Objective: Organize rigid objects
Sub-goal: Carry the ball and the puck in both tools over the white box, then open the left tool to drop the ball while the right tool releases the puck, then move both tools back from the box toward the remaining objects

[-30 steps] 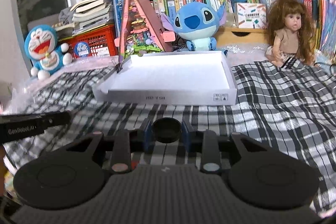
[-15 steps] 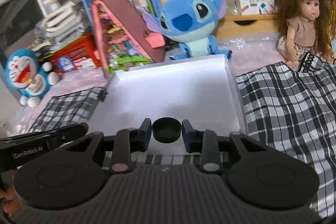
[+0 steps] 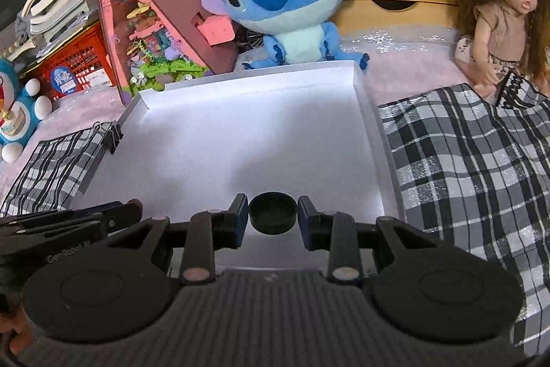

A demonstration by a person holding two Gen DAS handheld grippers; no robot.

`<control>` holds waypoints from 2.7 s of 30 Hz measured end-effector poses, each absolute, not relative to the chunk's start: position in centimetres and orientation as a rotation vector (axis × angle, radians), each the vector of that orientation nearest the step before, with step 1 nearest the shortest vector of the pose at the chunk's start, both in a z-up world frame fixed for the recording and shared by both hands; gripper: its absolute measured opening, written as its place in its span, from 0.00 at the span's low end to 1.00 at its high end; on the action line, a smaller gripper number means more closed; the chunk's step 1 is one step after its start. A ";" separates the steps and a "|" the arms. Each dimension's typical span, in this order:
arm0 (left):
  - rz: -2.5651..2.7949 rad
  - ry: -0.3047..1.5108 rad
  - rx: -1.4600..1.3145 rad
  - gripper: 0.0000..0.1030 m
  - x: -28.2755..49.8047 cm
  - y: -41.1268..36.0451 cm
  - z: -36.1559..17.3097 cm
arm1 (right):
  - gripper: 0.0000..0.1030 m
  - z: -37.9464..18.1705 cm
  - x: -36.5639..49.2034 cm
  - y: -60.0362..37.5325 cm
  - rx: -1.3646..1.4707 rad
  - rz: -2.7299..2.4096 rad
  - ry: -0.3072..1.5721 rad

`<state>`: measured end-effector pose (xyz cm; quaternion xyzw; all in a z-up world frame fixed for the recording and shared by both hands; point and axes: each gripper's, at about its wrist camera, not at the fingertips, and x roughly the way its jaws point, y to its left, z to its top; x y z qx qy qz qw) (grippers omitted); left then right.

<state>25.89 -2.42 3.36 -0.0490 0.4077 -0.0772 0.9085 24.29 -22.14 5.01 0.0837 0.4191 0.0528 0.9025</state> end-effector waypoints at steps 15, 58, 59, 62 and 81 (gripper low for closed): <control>-0.147 0.812 -0.085 0.14 26.0 -2.6 2.4 | 0.36 3.6 24.7 -20.7 0.103 0.118 0.881; -0.256 0.615 -0.043 0.84 8.2 -1.0 4.0 | 1.00 4.8 8.7 -21.2 -0.023 0.262 0.558; -0.256 0.610 -0.036 0.84 7.7 -1.0 3.9 | 1.00 4.7 8.1 -21.2 -0.033 0.264 0.548; -0.258 0.596 -0.017 0.84 6.3 -1.1 3.6 | 1.00 4.6 6.6 -20.9 -0.058 0.265 0.523; -0.276 0.537 0.045 0.88 0.0 -0.5 1.8 | 0.93 3.2 0.8 -20.5 -0.106 0.289 0.479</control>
